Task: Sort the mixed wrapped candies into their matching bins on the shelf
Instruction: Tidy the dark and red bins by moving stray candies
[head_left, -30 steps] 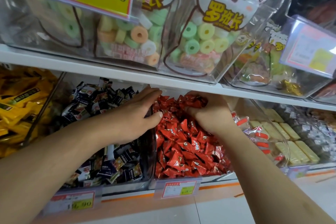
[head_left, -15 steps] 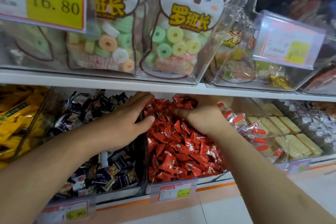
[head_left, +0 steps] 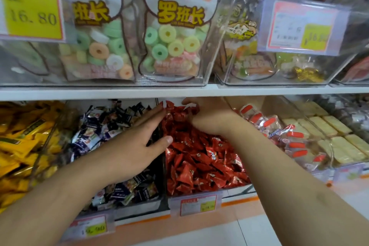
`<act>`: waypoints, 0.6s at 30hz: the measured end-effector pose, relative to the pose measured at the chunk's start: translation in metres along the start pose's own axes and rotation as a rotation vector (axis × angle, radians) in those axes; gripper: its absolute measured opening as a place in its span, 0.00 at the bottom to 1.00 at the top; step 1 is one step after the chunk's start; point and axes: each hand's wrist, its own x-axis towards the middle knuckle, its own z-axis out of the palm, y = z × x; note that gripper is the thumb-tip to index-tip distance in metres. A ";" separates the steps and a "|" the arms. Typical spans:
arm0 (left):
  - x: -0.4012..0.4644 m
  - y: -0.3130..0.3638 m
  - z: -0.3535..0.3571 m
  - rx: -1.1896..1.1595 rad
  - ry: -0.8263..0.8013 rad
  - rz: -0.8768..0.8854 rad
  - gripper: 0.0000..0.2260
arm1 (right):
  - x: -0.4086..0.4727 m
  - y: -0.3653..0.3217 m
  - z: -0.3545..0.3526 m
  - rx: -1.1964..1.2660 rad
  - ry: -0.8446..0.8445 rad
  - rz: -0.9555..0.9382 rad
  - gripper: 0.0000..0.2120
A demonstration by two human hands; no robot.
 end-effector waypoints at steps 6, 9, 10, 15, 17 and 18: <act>0.001 -0.003 -0.006 -0.032 -0.008 -0.046 0.30 | 0.006 -0.008 0.029 0.070 -0.283 -0.162 0.25; 0.001 -0.004 -0.008 0.037 -0.019 -0.071 0.33 | 0.009 0.003 0.026 -0.049 -0.298 -0.130 0.21; 0.001 -0.003 -0.010 0.058 -0.020 -0.074 0.33 | 0.009 0.006 0.024 -0.100 -0.293 -0.111 0.20; -0.001 0.002 -0.018 0.108 -0.027 -0.107 0.35 | 0.001 0.016 0.015 -0.183 -0.243 -0.035 0.20; -0.002 0.001 -0.020 0.103 -0.035 -0.113 0.36 | 0.000 0.016 0.013 -0.186 -0.226 -0.015 0.19; -0.003 0.001 -0.020 0.096 -0.038 -0.112 0.36 | -0.001 0.015 0.013 -0.186 -0.219 -0.002 0.18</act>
